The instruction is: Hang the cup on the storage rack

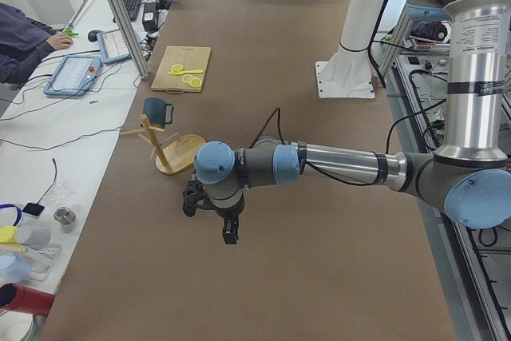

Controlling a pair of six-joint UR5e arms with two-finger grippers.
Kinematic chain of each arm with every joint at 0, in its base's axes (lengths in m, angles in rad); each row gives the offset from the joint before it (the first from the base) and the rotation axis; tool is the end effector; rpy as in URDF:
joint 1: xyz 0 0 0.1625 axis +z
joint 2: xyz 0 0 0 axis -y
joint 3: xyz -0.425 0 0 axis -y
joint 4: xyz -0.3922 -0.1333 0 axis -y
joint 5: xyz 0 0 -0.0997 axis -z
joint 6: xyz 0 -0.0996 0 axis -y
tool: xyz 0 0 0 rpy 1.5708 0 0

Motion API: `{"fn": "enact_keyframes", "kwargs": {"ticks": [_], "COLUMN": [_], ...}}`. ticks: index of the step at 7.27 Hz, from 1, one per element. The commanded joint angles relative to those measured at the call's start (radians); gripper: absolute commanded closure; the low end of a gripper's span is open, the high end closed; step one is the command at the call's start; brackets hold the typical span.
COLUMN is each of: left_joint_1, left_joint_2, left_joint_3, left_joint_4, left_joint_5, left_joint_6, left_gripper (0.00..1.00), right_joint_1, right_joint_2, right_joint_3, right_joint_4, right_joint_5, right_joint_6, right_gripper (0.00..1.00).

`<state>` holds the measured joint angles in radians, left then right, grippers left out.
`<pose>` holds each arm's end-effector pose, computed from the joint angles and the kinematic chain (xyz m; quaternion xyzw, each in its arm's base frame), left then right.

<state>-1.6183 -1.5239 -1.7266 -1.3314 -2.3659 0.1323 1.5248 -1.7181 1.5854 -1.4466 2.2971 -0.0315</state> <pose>-0.0840 -0.4563 0.6265 -0.0252 0.3902 0.0138 0.9203 0.0475 -0.4281 0.7101 -0.0065 -0.3552 -0.0347 0.9341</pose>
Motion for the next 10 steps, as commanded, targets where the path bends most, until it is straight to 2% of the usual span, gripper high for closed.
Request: {"fn": "enact_keyframes", "kwargs": {"ticks": [1, 10], "left_joint_1": [0.002, 0.002], "left_joint_2": [-0.001, -0.001], "left_joint_3": [0.002, -0.011], "left_joint_4": [0.0, -0.002], "left_joint_5": [-0.001, -0.001], "left_joint_6": [-0.002, 0.0], "left_gripper": [0.01, 0.01], "right_joint_1": [0.0, 0.0], "right_joint_2": [-0.005, -0.029], "right_joint_3": [0.002, 0.036], "right_joint_4": [-0.001, -0.001], "right_joint_5": [-0.024, -0.005], "right_joint_6": [0.002, 0.004], "right_gripper": [0.0, 0.0]}}
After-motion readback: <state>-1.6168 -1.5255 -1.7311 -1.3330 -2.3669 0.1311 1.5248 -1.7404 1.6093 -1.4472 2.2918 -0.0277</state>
